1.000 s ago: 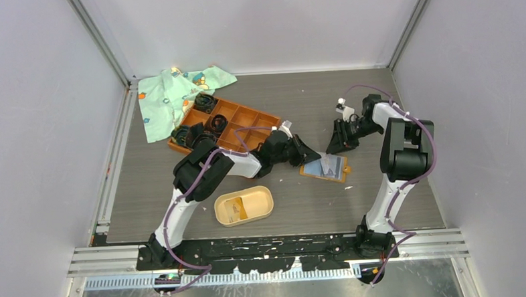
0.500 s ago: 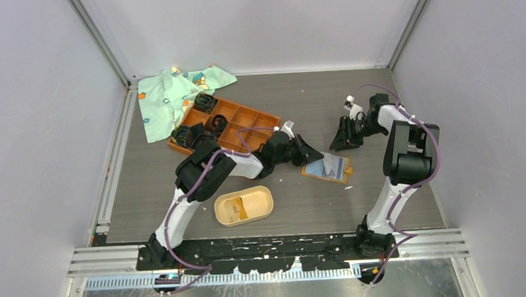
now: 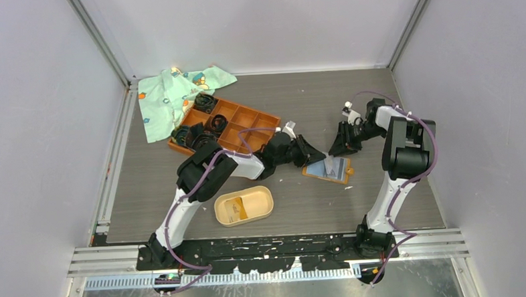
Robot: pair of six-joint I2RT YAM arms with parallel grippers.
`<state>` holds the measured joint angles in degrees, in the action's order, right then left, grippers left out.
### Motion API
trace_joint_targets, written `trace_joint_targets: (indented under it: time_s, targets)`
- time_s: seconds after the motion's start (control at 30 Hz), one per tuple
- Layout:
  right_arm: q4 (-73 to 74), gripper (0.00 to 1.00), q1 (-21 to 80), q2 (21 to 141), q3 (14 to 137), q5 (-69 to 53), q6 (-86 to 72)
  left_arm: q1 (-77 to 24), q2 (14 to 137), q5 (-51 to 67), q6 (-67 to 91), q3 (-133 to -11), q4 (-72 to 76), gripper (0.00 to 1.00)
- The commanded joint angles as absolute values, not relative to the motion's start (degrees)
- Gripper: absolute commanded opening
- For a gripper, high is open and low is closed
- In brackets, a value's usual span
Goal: Put the credit cards into the card holder
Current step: Insert the credit card into the card holder.
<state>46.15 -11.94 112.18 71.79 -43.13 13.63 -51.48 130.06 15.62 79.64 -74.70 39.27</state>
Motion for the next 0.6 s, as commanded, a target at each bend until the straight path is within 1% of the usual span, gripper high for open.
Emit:
trace_joint_targets:
  time_s: [0.0, 0.2, 0.37, 0.57]
  targets:
    - [47.94, 0.35, -11.76, 112.65, 73.96, -44.65, 14.71, -52.43, 131.02, 16.12, 80.74, -76.96, 43.60, 0.18]
    - [48.36, 0.34, -11.77, 112.94, 74.12, -44.87, 14.98, -52.96, 131.49, 15.70, 81.01, -77.42, 43.33, 0.20]
    - [48.51, 0.34, -11.72, 112.83, 74.14, -45.12, 15.01, -53.25, 130.70, 15.21, 79.79, -78.02, 37.90, 0.19]
    - [49.42, 0.35, -12.46, 111.67, 74.44, -47.29, 16.99, -53.28, 129.30, 15.43, 75.26, -80.61, 26.50, 0.06]
